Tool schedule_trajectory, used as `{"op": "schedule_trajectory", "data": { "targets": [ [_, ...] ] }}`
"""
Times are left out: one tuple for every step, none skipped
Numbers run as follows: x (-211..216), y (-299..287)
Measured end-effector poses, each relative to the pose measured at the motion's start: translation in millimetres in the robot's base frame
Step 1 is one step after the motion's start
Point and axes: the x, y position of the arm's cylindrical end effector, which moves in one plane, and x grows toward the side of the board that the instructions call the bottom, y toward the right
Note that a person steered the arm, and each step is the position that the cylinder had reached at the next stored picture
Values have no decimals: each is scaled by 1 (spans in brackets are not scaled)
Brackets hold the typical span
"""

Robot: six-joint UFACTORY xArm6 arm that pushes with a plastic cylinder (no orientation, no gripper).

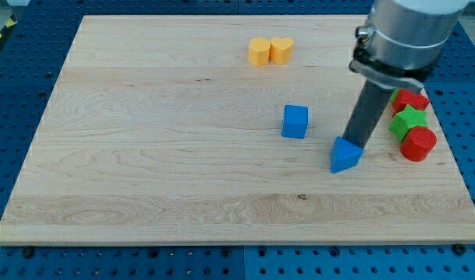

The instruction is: Slide the cube into the left side of the hexagon

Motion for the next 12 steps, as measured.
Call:
{"op": "schedule_trajectory", "data": {
  "targets": [
    [-3, -39],
    [-47, -57],
    [-87, -63],
    [-78, -63],
    [-83, -79],
    [-89, -149],
    [-89, -190],
    [-90, -190],
    [-132, -190],
    [-152, -191],
    [-140, -187],
    [-162, -174]
  ]
}}
